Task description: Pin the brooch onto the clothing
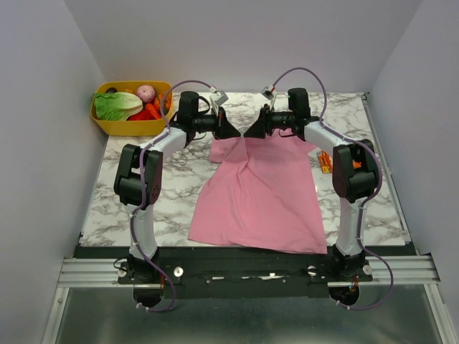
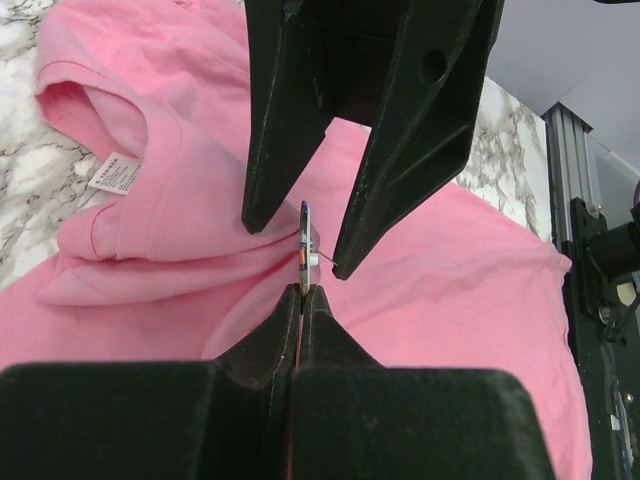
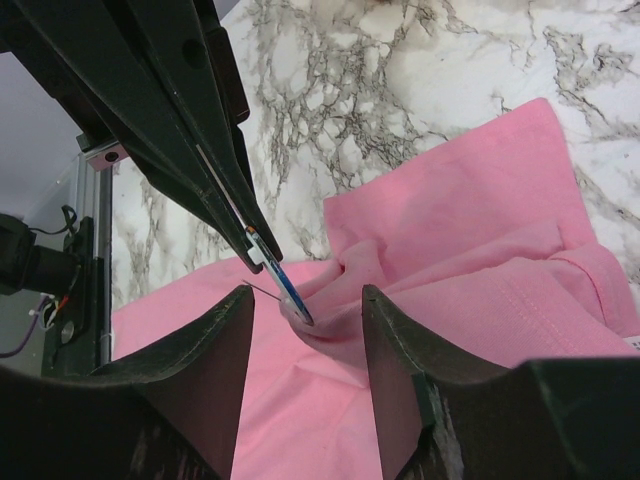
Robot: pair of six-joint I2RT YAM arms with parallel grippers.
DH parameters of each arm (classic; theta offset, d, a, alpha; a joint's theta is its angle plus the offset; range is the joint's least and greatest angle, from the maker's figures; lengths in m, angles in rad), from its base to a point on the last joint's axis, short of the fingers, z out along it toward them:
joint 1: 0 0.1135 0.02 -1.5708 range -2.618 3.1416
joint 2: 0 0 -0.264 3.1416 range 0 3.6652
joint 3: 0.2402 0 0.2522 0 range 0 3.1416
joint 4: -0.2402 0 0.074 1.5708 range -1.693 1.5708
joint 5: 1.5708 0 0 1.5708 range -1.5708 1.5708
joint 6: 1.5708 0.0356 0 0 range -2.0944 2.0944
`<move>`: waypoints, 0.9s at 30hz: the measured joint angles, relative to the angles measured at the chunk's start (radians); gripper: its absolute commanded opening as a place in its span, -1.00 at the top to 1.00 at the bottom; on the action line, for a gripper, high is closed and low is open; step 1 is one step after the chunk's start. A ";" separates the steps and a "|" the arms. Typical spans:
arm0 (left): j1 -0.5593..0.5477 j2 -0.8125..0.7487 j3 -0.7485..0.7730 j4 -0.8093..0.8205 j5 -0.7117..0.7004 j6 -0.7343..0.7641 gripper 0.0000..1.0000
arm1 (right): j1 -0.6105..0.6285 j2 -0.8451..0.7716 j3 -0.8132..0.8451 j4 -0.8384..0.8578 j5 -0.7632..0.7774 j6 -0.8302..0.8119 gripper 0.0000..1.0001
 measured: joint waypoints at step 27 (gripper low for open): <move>0.000 0.000 0.013 -0.027 0.000 0.017 1.00 | 0.005 0.000 0.000 0.003 -0.003 0.019 0.31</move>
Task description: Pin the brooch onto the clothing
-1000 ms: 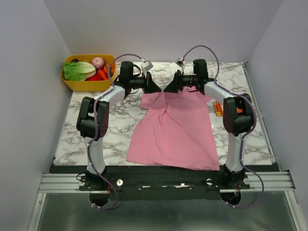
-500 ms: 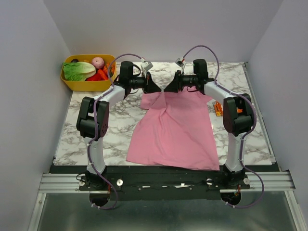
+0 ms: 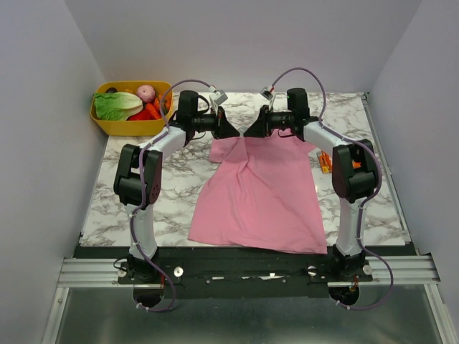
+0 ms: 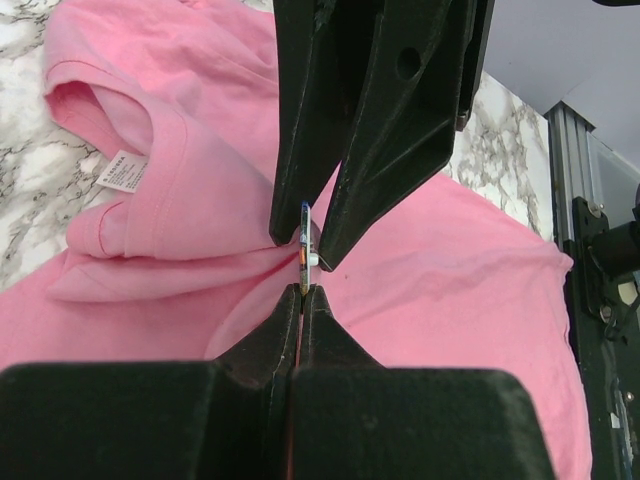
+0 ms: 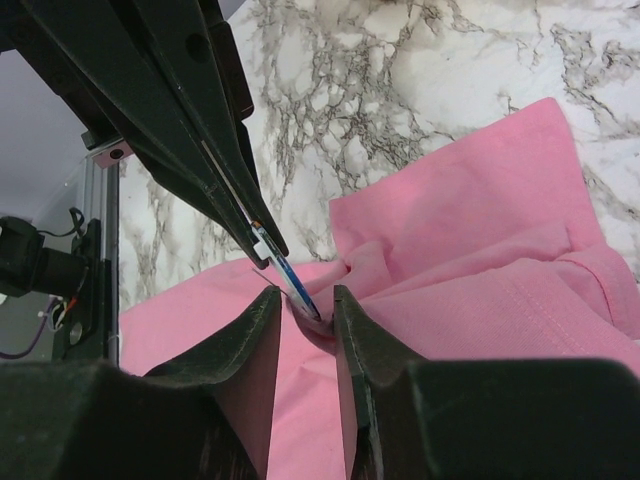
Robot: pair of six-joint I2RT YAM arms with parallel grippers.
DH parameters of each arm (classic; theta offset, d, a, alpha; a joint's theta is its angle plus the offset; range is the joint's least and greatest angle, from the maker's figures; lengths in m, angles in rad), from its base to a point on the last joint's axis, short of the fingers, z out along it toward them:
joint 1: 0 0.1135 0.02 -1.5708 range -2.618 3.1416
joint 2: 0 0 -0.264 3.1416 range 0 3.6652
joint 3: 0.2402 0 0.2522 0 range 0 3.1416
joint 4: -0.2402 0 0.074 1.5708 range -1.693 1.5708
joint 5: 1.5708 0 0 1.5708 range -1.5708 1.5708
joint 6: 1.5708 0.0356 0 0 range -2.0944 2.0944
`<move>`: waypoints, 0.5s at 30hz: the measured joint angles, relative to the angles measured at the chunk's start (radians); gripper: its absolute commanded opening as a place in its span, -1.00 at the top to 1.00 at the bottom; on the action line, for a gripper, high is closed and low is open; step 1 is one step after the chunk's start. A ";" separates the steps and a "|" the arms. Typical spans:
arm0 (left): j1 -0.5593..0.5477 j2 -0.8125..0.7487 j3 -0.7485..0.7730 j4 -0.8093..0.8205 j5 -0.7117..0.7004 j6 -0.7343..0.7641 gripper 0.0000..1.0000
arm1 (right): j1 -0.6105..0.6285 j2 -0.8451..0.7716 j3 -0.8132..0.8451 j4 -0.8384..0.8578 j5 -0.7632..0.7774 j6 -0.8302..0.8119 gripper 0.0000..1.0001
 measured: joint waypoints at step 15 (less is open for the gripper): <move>0.001 0.000 0.008 -0.028 0.000 0.024 1.00 | 0.013 0.000 0.018 -0.001 0.016 0.026 0.38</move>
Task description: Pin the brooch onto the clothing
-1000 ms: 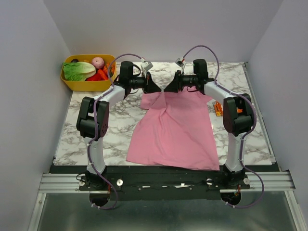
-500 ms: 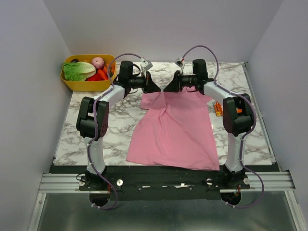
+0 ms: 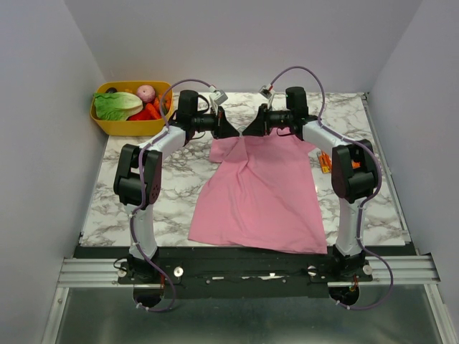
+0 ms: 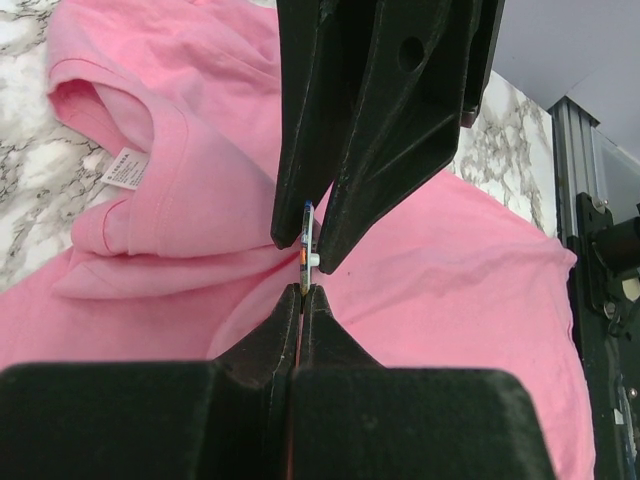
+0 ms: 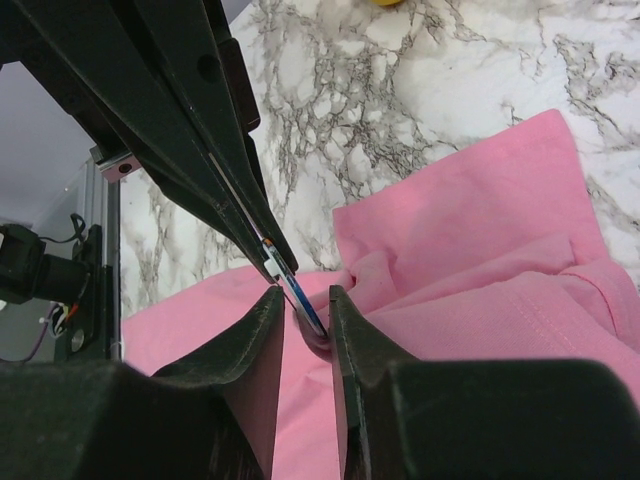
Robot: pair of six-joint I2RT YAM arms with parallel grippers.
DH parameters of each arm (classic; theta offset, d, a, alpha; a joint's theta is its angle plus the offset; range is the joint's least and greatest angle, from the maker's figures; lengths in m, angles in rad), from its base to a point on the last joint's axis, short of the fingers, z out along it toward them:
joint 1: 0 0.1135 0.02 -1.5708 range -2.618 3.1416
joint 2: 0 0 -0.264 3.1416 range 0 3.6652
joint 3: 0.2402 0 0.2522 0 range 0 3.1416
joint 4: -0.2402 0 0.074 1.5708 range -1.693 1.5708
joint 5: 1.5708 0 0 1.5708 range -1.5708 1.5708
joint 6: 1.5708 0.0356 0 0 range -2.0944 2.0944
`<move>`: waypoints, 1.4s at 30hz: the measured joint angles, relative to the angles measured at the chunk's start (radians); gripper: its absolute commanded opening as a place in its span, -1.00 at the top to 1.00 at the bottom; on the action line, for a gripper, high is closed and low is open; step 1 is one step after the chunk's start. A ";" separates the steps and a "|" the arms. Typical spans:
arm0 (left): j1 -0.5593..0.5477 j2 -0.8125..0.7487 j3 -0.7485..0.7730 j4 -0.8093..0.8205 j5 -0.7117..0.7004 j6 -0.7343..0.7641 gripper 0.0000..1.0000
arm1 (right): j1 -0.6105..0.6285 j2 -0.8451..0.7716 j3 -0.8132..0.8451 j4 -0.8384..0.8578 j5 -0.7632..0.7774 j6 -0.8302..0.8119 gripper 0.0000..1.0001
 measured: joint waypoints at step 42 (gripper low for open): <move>-0.002 0.000 0.006 -0.029 -0.004 0.032 1.00 | 0.002 0.002 0.000 -0.003 0.010 0.000 0.54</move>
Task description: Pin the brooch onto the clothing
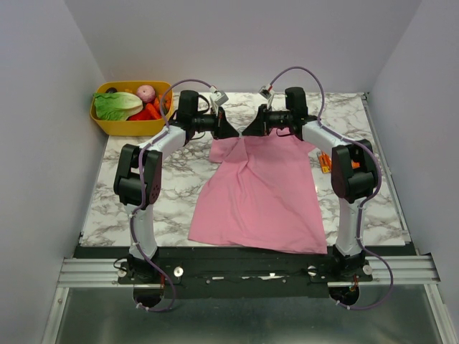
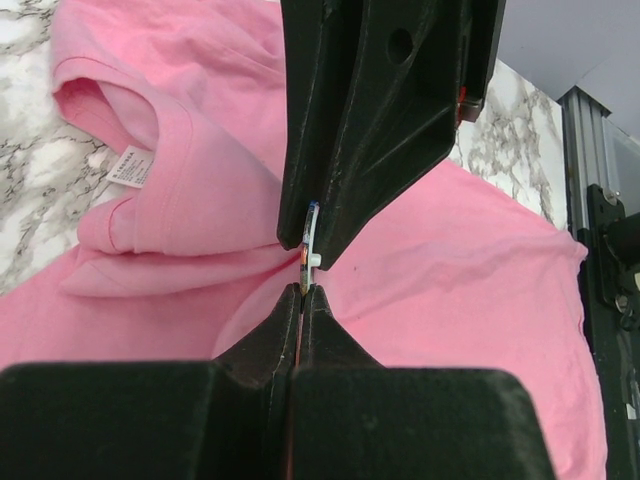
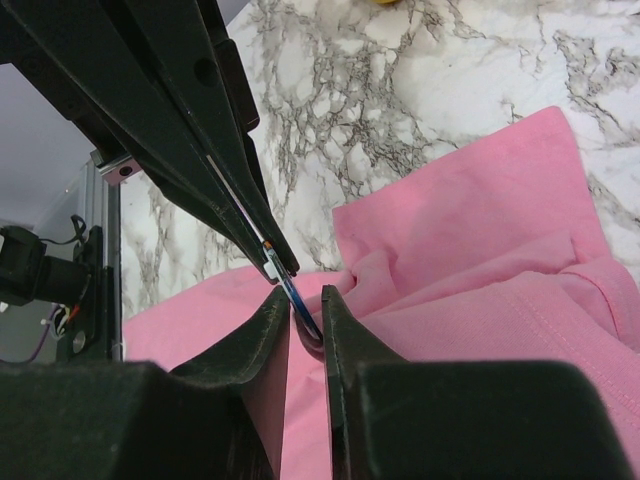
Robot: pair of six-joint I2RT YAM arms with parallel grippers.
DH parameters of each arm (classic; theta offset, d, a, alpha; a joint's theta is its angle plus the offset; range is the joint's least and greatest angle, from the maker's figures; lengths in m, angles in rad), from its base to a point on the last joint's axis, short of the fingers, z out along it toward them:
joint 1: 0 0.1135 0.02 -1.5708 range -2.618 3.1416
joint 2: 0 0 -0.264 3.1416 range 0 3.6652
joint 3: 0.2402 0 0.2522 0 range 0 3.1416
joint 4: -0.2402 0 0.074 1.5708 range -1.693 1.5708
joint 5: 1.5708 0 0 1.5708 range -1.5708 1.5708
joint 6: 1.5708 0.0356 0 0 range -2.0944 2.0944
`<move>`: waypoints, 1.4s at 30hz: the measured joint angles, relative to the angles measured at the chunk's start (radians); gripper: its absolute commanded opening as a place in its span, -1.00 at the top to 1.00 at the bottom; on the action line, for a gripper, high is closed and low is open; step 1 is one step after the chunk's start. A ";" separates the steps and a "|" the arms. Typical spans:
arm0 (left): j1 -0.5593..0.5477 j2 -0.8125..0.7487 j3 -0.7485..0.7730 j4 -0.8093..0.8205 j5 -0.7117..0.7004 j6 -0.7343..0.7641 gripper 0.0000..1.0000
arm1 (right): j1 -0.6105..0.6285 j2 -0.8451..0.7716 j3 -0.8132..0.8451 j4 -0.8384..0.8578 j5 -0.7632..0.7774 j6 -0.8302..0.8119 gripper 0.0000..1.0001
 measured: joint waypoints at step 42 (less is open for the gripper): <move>-0.001 -0.107 -0.153 0.135 -0.141 0.001 1.00 | 0.029 -0.031 -0.031 0.041 0.172 0.193 0.72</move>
